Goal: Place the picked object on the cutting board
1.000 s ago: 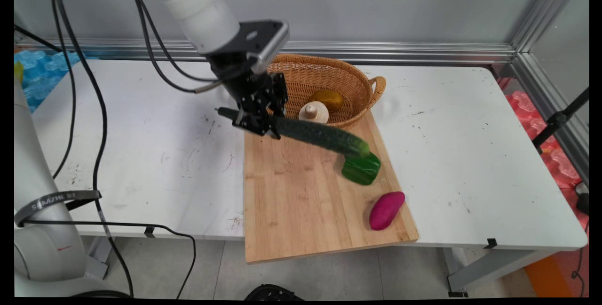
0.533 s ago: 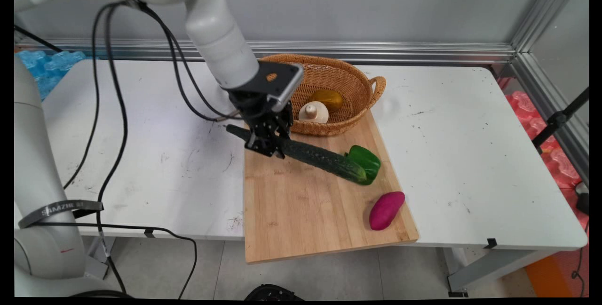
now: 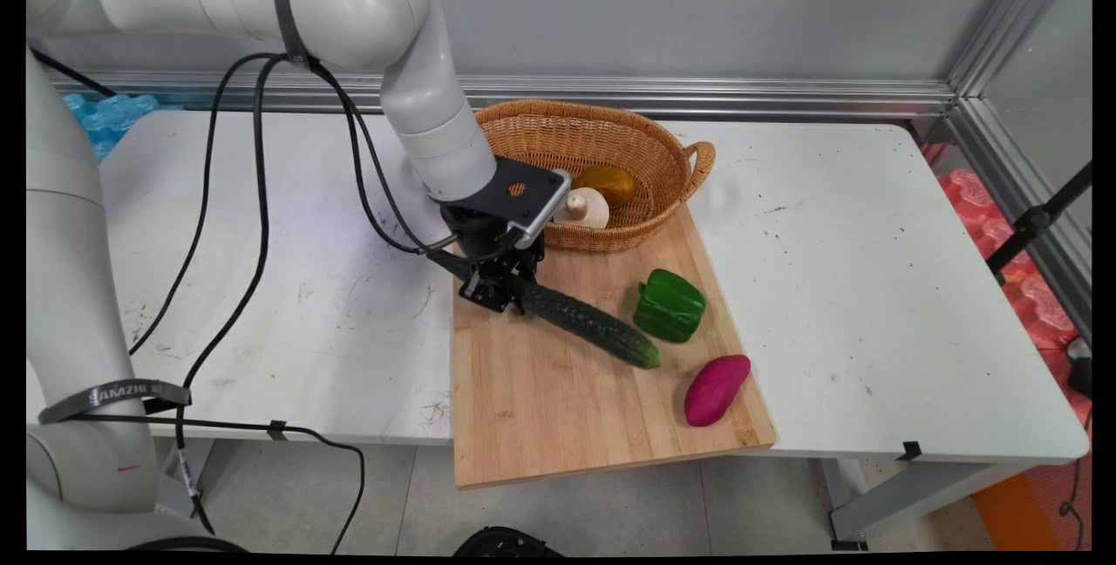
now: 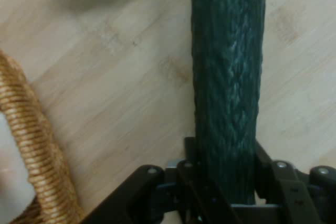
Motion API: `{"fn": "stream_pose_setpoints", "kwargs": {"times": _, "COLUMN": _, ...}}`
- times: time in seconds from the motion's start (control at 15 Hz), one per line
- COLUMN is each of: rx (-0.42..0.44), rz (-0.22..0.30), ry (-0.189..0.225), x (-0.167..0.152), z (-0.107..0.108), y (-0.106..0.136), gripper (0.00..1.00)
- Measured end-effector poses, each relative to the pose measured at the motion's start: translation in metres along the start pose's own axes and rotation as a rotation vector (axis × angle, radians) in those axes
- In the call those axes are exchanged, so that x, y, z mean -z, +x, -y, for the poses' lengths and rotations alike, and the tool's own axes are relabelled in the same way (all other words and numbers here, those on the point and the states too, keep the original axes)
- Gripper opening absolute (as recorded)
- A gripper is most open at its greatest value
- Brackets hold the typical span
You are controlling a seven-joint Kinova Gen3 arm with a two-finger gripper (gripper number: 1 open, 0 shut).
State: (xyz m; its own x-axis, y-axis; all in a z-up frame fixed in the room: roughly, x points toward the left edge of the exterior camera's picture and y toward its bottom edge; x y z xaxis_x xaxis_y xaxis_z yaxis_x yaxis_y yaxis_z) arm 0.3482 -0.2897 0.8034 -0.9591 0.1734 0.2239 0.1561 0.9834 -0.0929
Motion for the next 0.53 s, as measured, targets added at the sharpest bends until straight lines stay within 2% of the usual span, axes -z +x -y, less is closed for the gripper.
{"fn": "stream_pose_setpoints", "kwargs": {"times": 0.07, "rx": -0.005, "rz": 0.003, "ry": -0.002, "x": -0.0019, "z": 0.0, "y": -0.0006, "gripper": 0.0}}
{"fn": "stream_pose_setpoints", "kwargs": {"times": 0.13, "rx": -0.013, "rz": 0.005, "ry": -0.003, "x": -0.0041, "z": 0.0, "y": -0.0013, "gripper": 1.0}}
{"fn": "stream_pose_setpoints", "kwargs": {"times": 0.53, "rx": -0.04, "rz": -0.007, "ry": 0.007, "x": -0.0009, "z": 0.002, "y": -0.0001, "gripper": 1.0}}
